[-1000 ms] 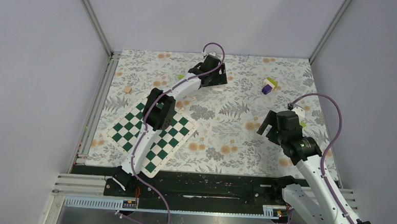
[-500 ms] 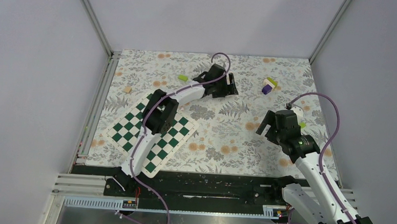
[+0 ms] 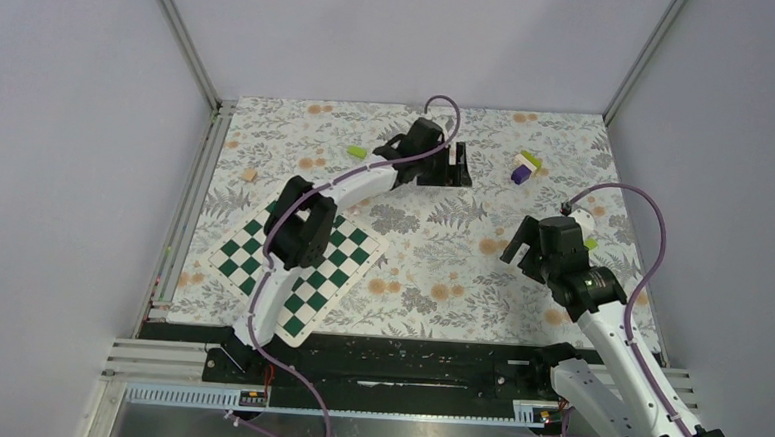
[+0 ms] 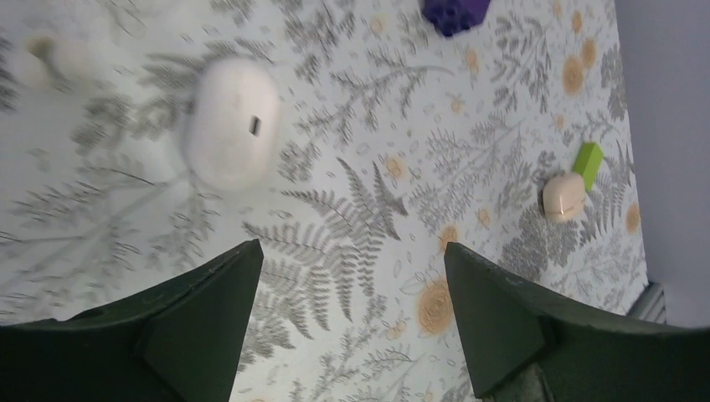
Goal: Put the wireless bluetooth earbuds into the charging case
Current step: Pick up the charging case from the center of the board.
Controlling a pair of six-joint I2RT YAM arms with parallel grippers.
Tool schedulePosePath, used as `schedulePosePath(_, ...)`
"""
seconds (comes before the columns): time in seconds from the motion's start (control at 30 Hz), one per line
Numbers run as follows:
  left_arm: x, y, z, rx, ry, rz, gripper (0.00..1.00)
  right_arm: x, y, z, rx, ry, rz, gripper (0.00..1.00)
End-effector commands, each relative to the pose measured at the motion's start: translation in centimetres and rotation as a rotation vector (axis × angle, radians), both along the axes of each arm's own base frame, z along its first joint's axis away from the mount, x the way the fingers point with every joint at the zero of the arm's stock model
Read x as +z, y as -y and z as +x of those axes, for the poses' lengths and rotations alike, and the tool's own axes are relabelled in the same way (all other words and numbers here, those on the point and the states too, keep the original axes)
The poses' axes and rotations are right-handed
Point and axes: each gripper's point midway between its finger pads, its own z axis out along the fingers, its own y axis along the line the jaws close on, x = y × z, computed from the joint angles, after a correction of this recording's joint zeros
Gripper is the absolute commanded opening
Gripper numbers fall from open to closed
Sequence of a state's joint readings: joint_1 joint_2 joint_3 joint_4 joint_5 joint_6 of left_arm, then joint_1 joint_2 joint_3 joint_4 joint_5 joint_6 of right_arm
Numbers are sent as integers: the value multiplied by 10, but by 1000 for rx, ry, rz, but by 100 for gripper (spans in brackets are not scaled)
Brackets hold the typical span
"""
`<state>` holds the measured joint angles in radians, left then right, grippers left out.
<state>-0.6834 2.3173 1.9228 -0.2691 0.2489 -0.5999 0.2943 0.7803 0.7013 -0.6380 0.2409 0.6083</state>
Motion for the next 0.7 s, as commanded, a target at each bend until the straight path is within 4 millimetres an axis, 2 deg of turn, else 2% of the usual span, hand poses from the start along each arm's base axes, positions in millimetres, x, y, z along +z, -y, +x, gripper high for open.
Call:
schedulePosePath(0.0,55,-13,41,45,217,-40,80,4,-3,4,-8,20,24,96)
schedulePosePath(0.2,49,-23,91,243,302,9,77,4,-6,6,-2,12,35,95)
schedulePosePath(0.37,42,-34,127,416,384,44,65,2,-7,1,5,-3,42,95)
schedulePosePath(0.53,31,-41,143,500,347,57,60,-2,-7,-2,6,-15,45,95)
schedulePosePath(0.67,22,-44,138,510,290,91,63,-3,-10,0,12,-28,49,95)
